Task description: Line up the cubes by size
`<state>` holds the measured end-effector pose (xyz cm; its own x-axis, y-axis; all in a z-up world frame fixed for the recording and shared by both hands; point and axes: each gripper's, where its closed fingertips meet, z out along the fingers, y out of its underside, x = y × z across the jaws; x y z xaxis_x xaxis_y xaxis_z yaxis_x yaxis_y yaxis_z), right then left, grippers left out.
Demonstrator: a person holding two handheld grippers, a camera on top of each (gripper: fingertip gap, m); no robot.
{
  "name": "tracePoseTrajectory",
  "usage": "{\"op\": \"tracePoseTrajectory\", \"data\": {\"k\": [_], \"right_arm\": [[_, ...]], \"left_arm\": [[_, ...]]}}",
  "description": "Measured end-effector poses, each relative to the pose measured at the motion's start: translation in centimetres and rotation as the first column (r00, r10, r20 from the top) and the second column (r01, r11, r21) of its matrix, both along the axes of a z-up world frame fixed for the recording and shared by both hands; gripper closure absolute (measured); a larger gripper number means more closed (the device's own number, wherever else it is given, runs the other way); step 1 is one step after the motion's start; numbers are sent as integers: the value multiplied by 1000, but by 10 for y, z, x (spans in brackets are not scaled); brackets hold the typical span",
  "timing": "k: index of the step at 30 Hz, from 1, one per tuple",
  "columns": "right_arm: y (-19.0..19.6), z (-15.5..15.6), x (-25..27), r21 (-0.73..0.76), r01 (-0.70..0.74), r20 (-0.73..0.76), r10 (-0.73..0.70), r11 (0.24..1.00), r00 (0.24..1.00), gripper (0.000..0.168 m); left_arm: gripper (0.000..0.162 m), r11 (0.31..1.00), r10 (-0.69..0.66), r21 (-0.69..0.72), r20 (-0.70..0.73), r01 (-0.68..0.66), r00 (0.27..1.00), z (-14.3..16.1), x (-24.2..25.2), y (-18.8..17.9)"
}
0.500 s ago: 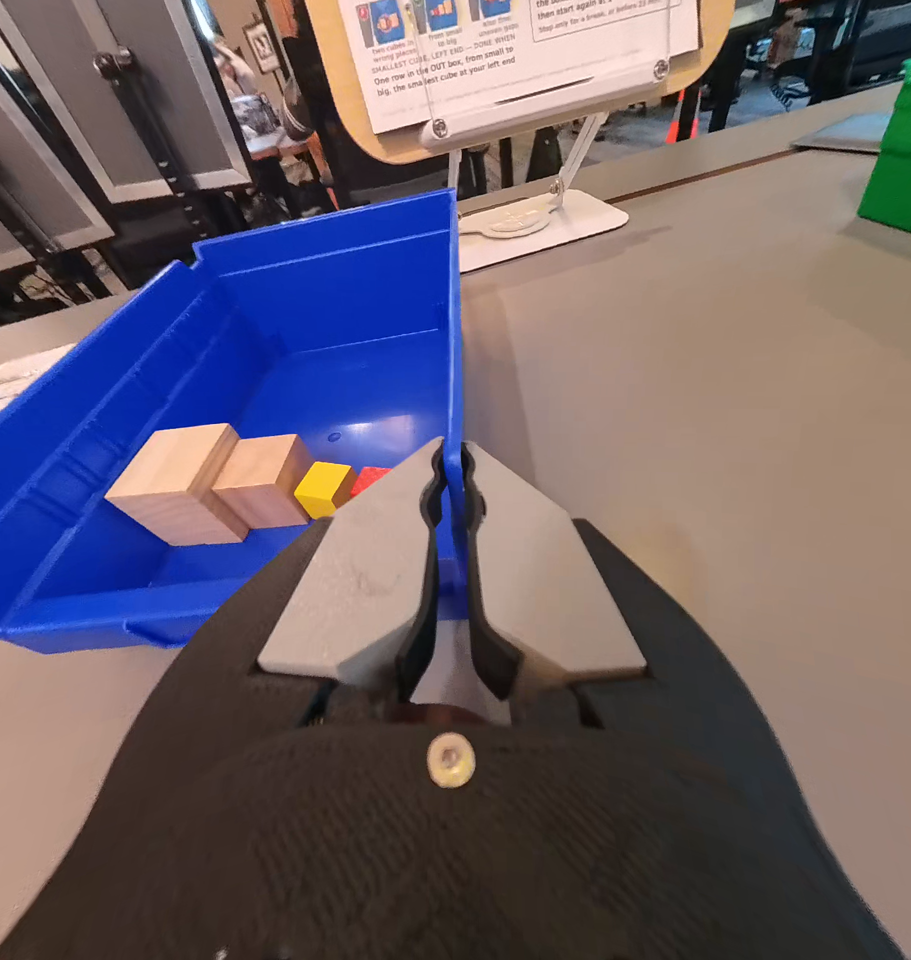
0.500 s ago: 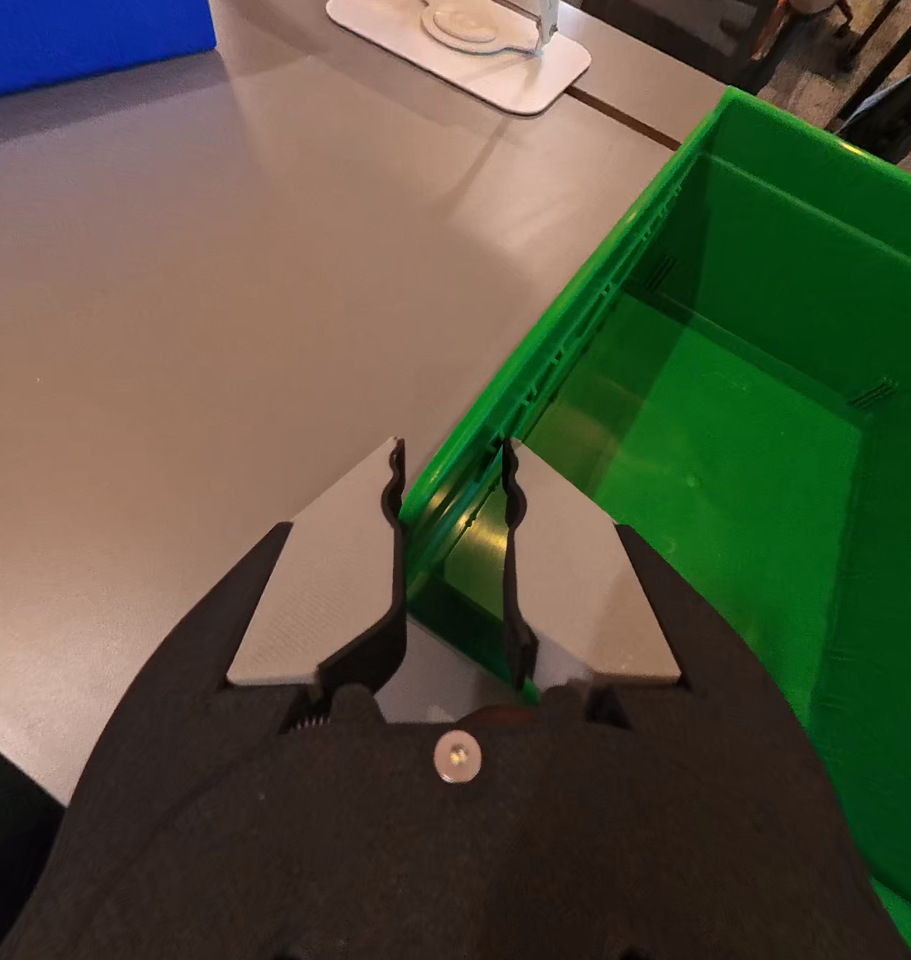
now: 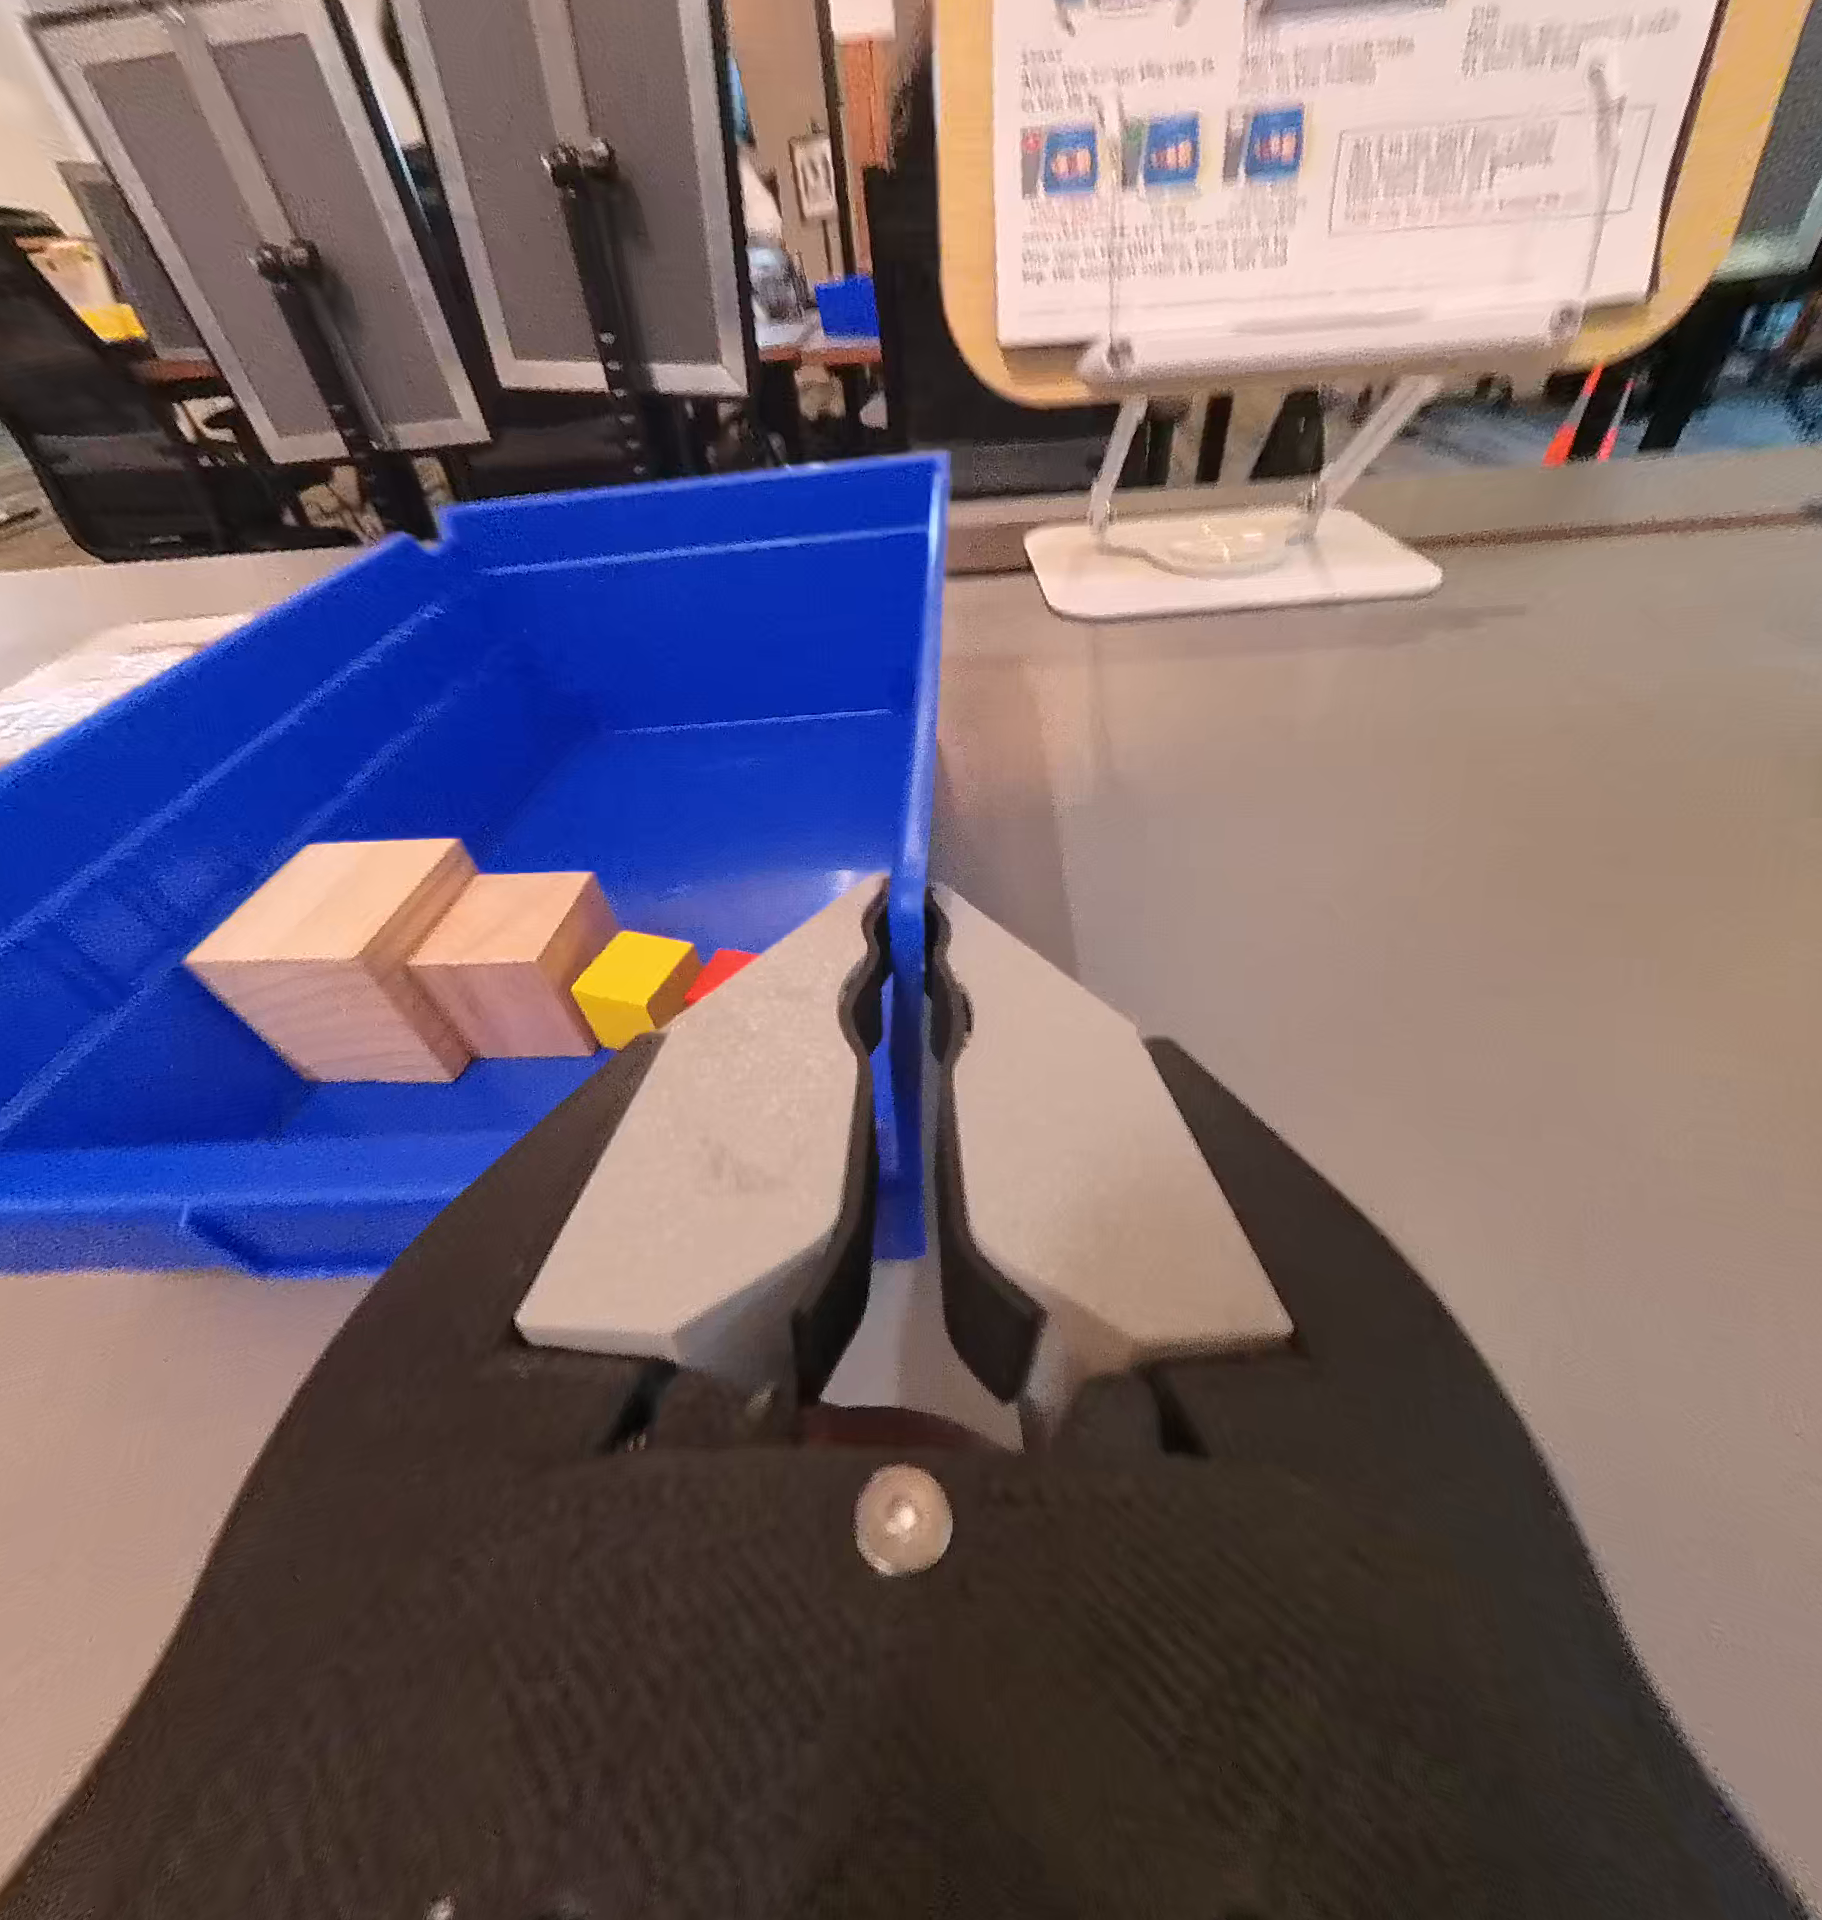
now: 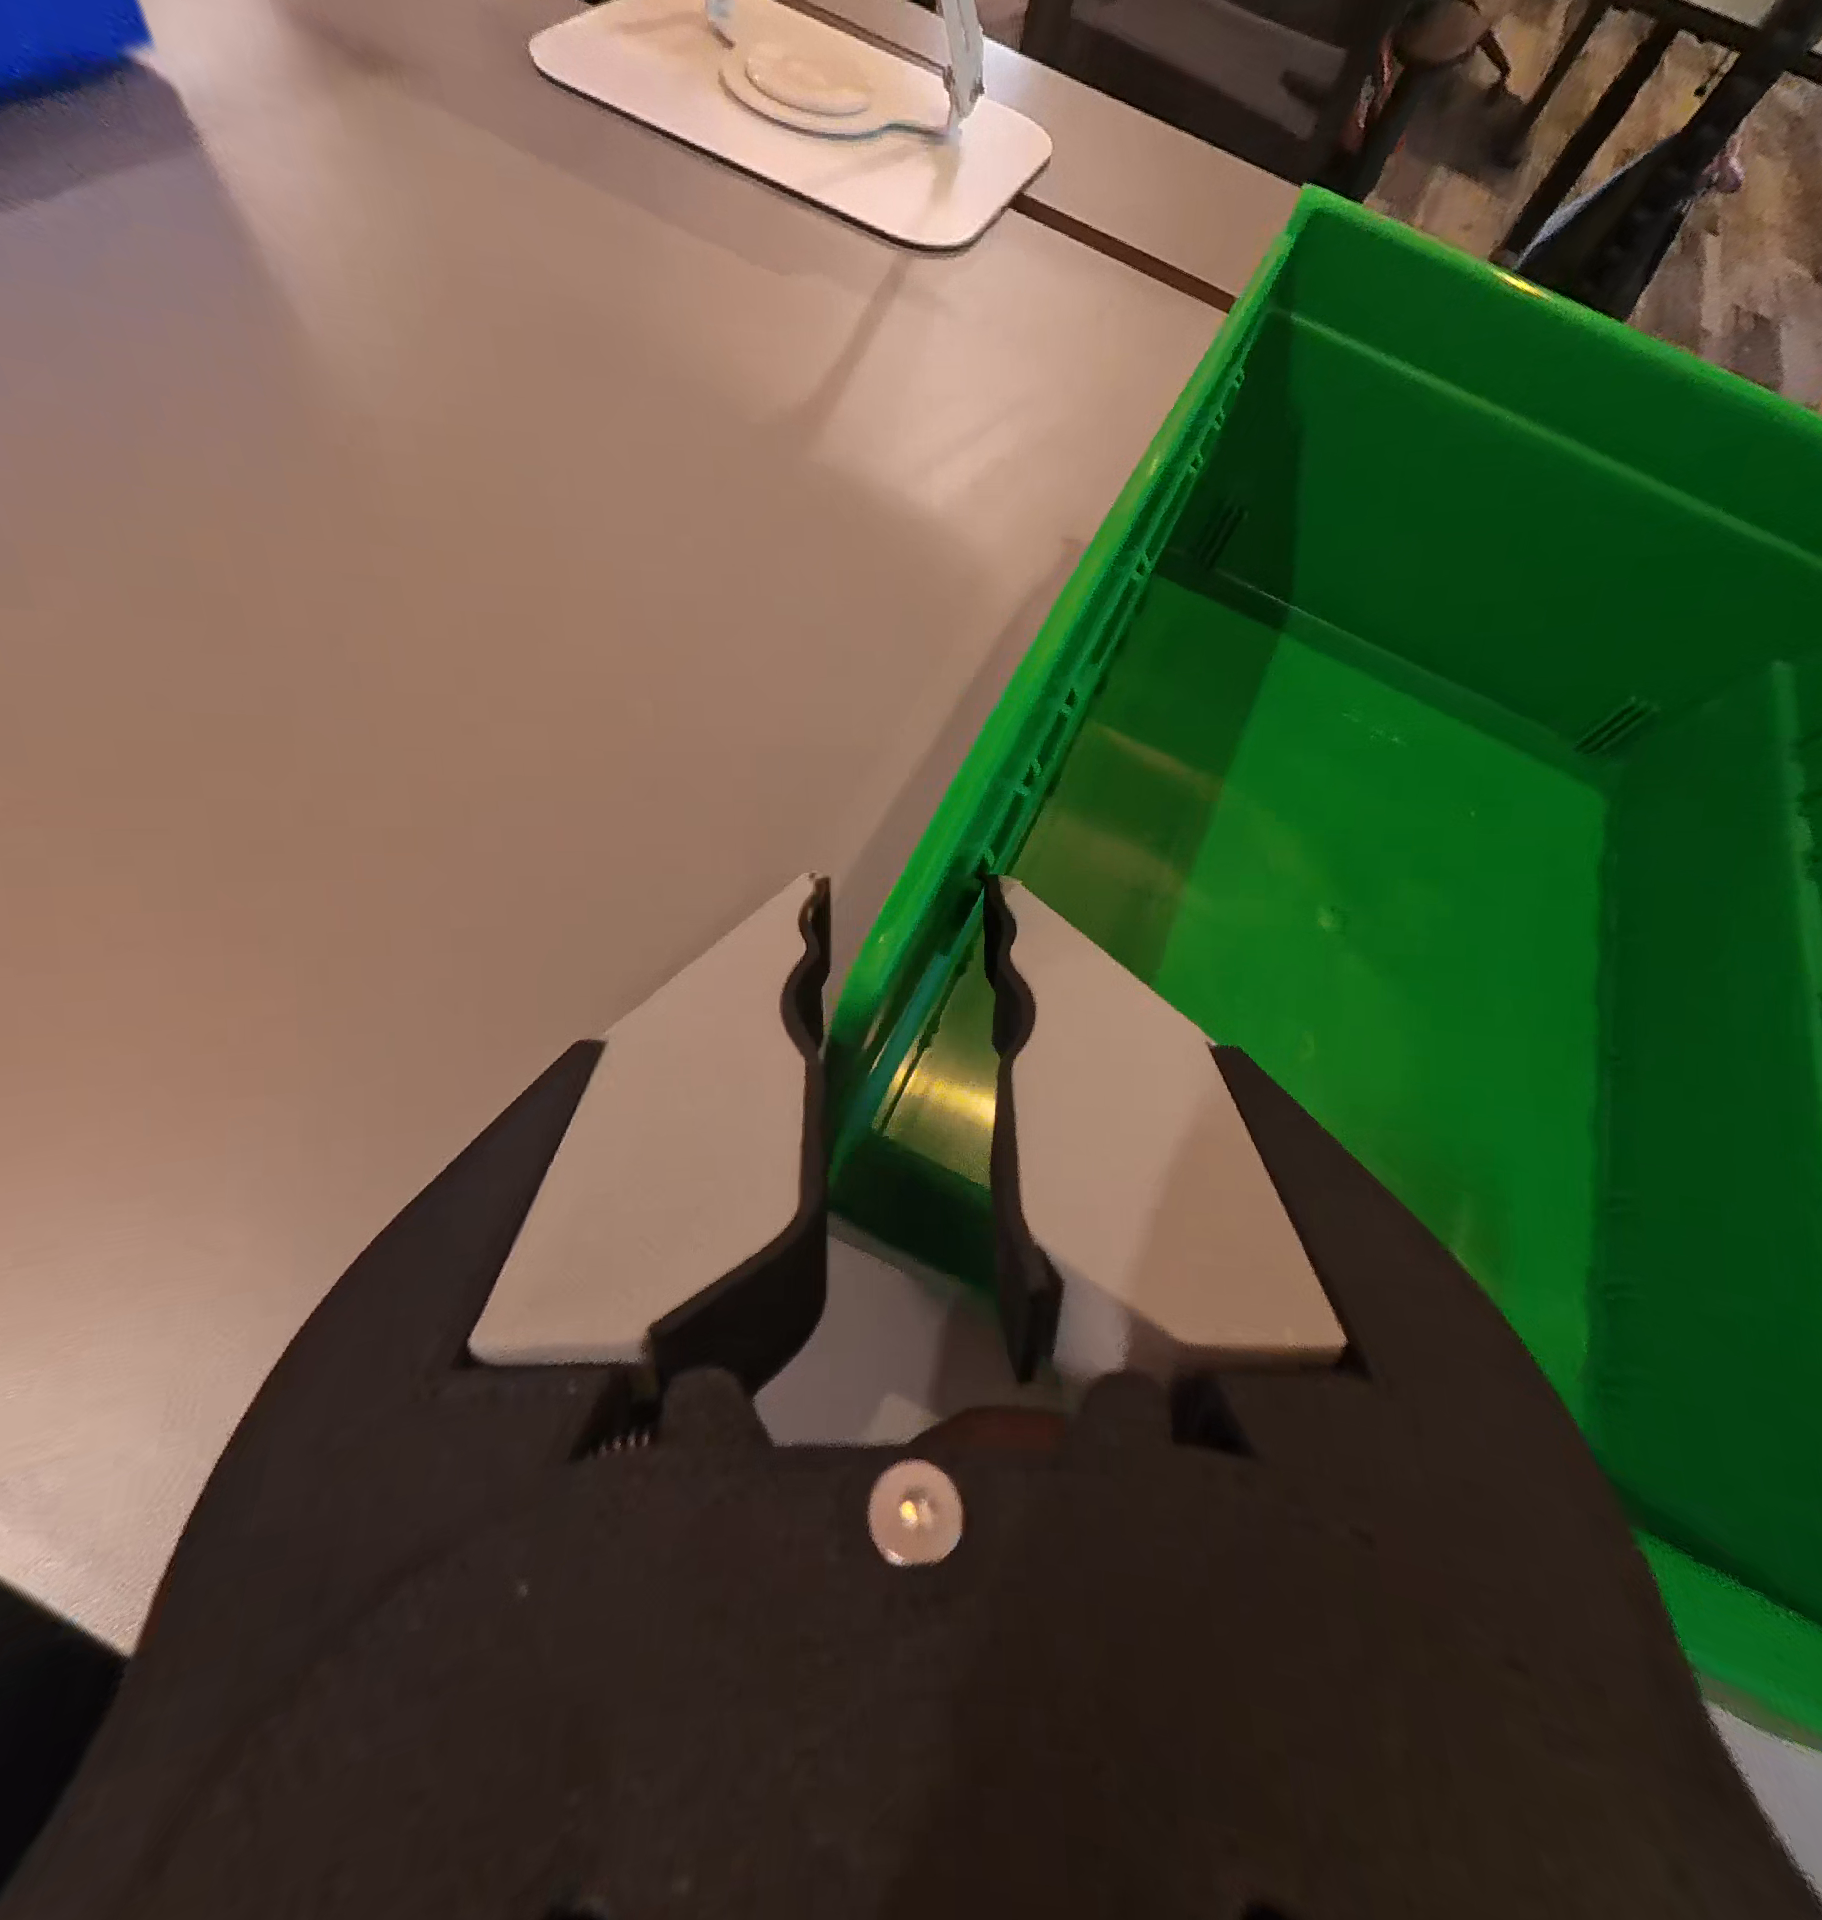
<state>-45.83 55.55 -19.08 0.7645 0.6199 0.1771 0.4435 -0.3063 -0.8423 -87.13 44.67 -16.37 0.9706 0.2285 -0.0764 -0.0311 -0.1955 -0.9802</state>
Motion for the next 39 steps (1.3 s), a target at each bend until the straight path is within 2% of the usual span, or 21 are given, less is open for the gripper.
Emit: {"op": "tracePoseTrajectory", "data": {"k": [3,6,8,9,11,15,19,27,31,34,39], "right_arm": [[-10,13,-3,28,-36,-60,38,999,997,130],[-28,38,-10,66,-94,-131,102,993,986,117],[-45,59,-23,101,-162,-176,178,982,968,113],[-52,69,-32,120,-193,-193,214,974,958,111],[-65,85,-53,149,-256,-208,283,955,936,108],[-77,100,-114,154,-407,-245,434,900,867,105],[-51,92,-169,120,-467,-271,482,876,833,97],[34,75,-226,261,-376,-239,437,889,867,99],[28,56,-239,163,-468,-312,496,868,811,94],[33,46,-230,221,-425,-240,472,878,848,98],[35,29,-225,220,-436,-179,475,873,861,100]], "left_arm": [[157,997,-74,-21,-43,73,996,-1,19,6],[136,987,-154,26,-92,157,984,19,38,0],[120,968,-251,-3,-112,252,962,27,55,-7],[118,953,-304,-26,-116,303,946,30,65,-10],[109,936,-351,-19,-129,352,927,48,73,-16],[109,902,-412,88,-128,424,902,99,79,-19],[109,886,-439,116,-106,450,892,117,71,-7],[112,948,-265,157,-88,276,960,127,-8,3],[123,948,-211,234,-55,218,976,135,-31,-3],[127,936,-186,296,-38,189,982,143,-35,-4],[126,930,-245,268,-62,252,968,138,-11,3]]}}
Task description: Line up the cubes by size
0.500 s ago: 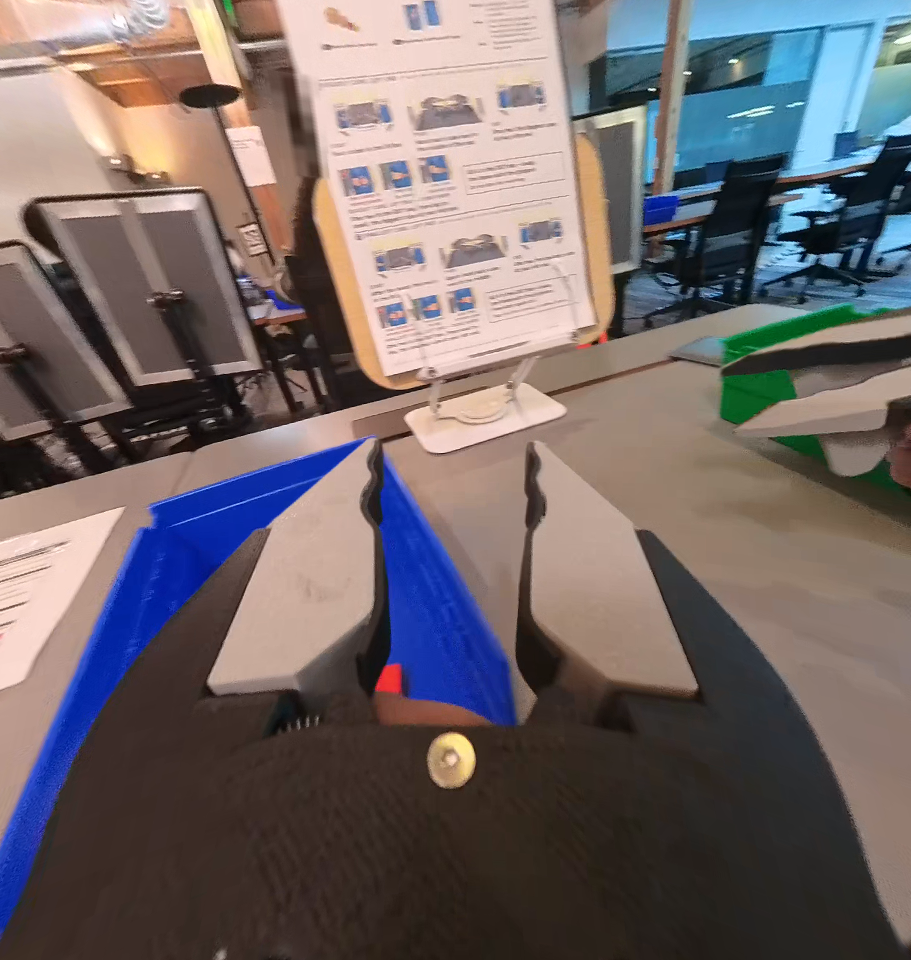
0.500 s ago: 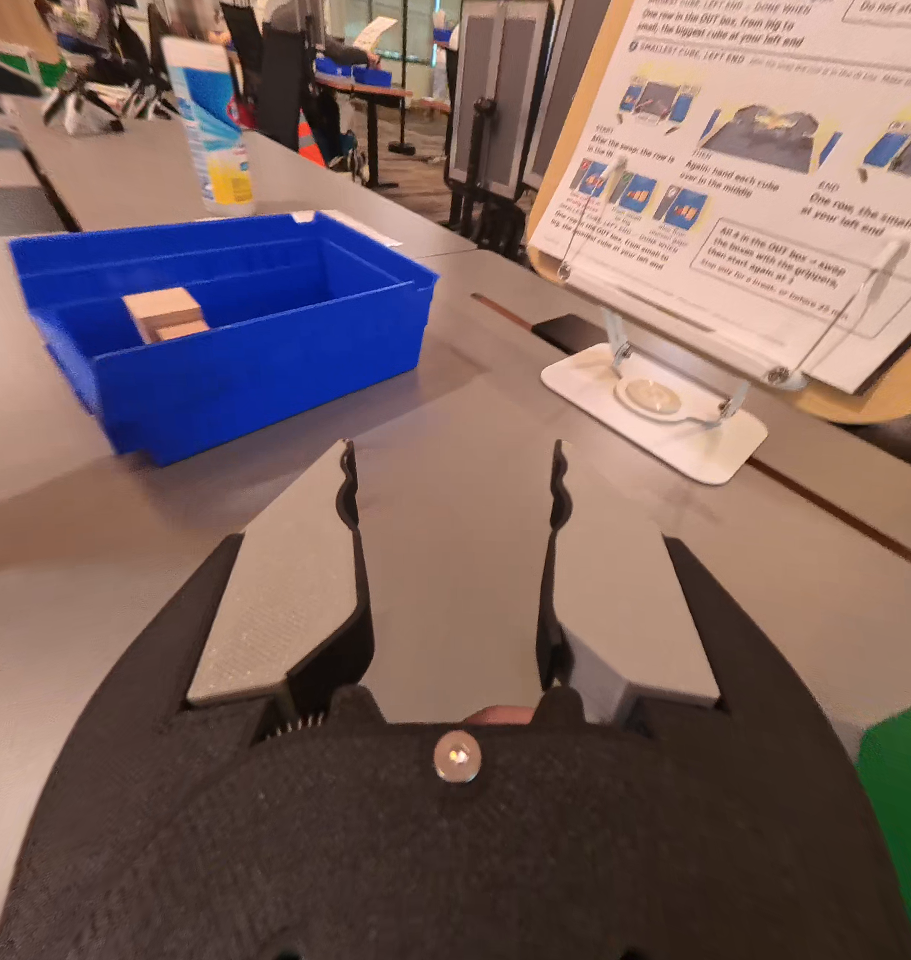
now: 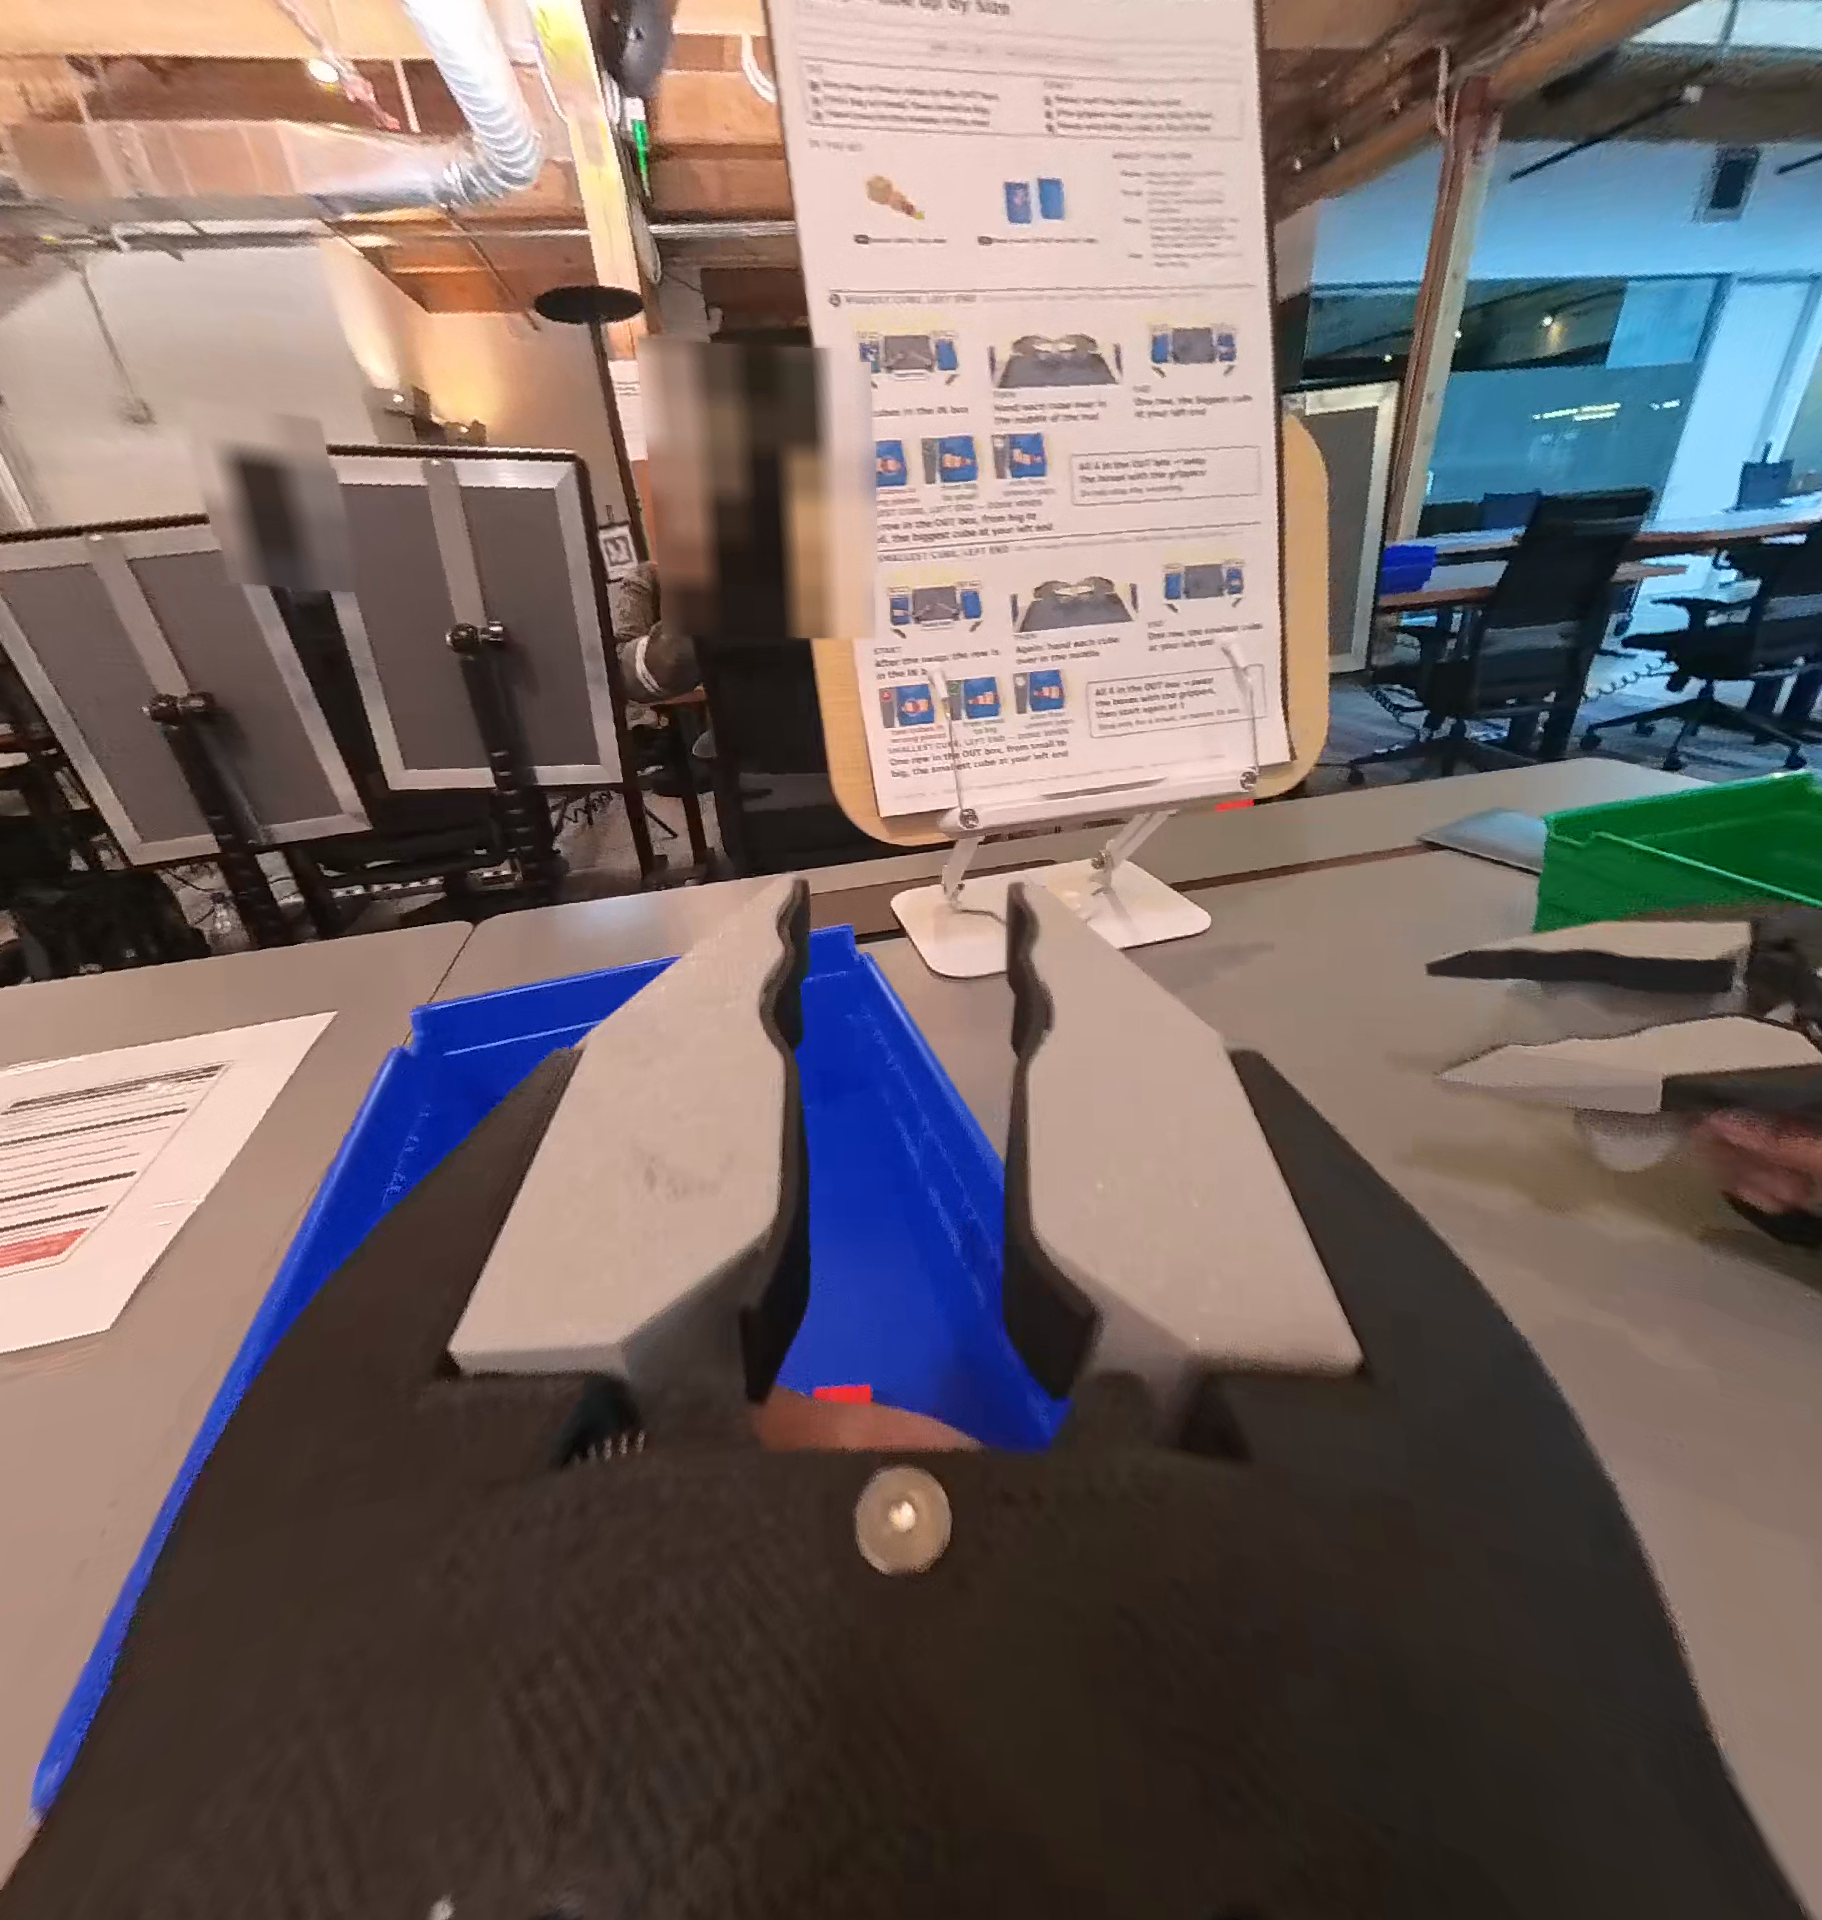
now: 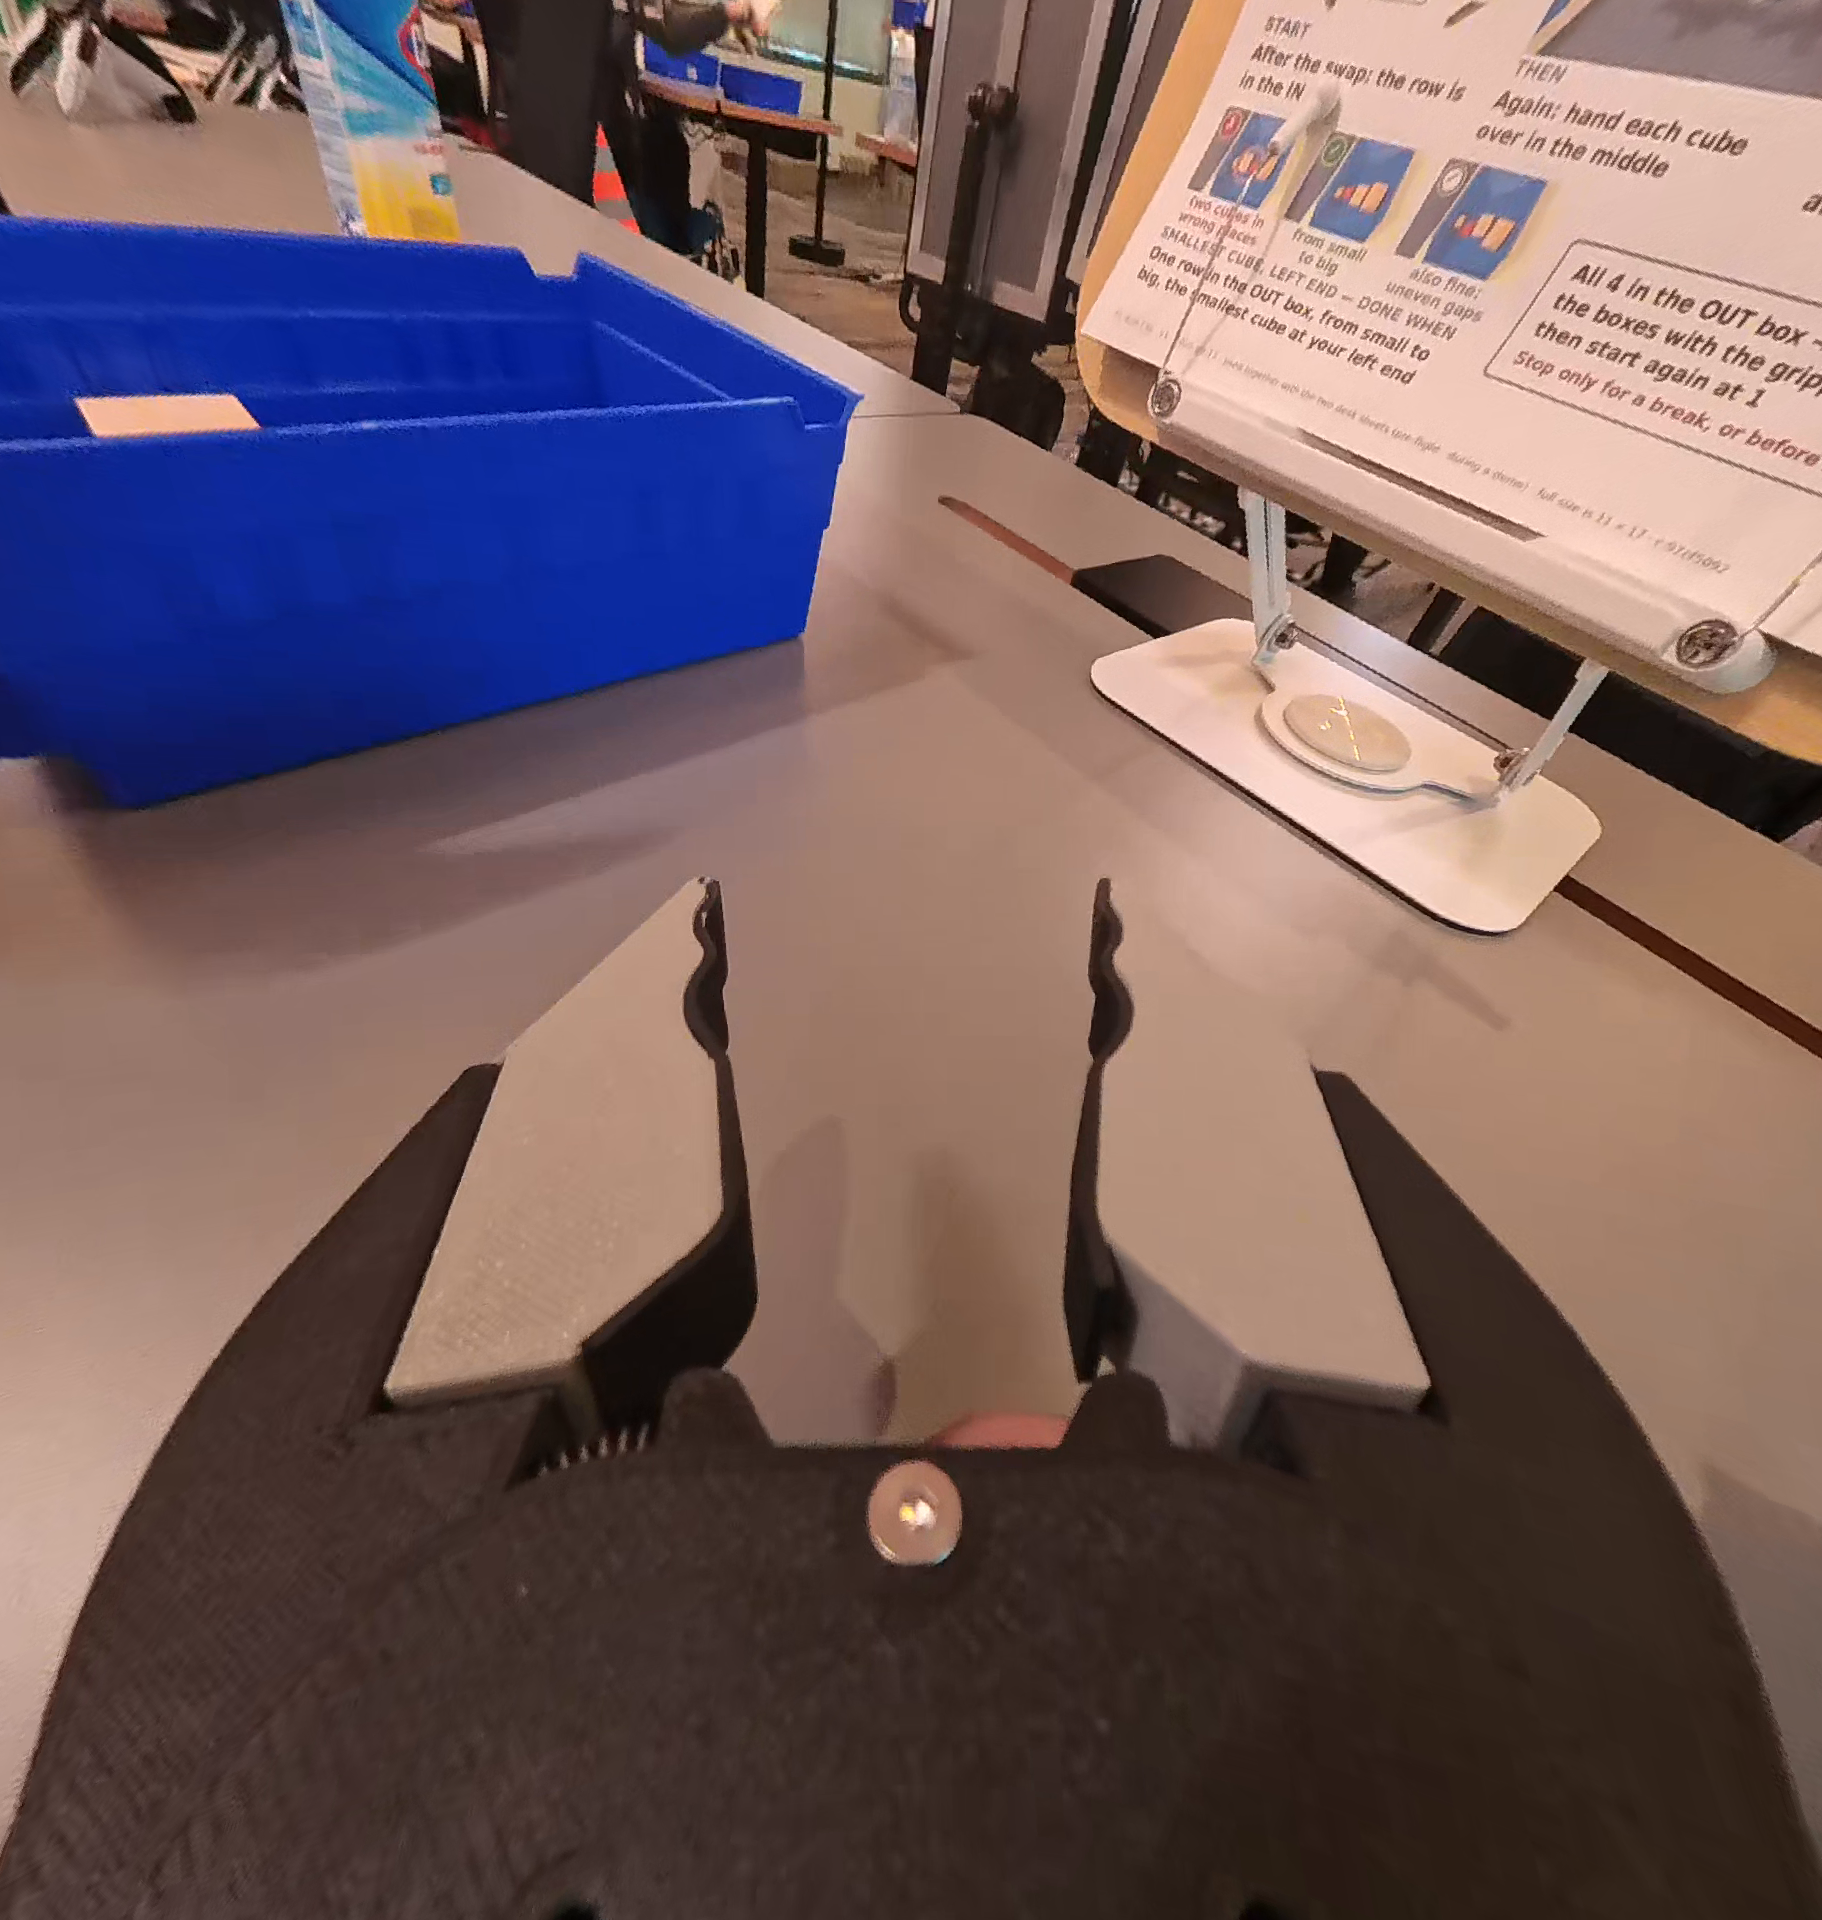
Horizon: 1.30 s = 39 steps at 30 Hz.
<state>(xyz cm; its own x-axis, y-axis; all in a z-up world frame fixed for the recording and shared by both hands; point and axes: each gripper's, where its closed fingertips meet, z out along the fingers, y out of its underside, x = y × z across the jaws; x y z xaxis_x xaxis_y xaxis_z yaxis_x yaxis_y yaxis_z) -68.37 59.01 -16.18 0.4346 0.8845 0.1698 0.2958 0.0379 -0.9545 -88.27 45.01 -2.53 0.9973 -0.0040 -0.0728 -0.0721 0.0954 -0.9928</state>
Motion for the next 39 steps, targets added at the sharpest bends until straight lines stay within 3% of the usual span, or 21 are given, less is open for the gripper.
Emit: {"op": "tracePoseTrajectory", "data": {"k": [14,27,34,39], "right_arm": [[3,0,7,-33,2,-47,-4,999,999,101],[-7,0,-3,-35,-28,-18,28,999,999,103],[-10,6,-3,-13,-31,-24,31,999,999,104],[-12,6,-4,-1,-33,-14,33,999,999,105]], "left_arm": [[126,998,-26,-54,-43,24,999,-10,8,-9],[123,974,59,-213,-64,-71,996,-56,-43,9],[122,951,26,-303,-134,-66,991,-79,-35,19],[122,954,21,-293,-149,-65,989,-77,-27,22]]}}
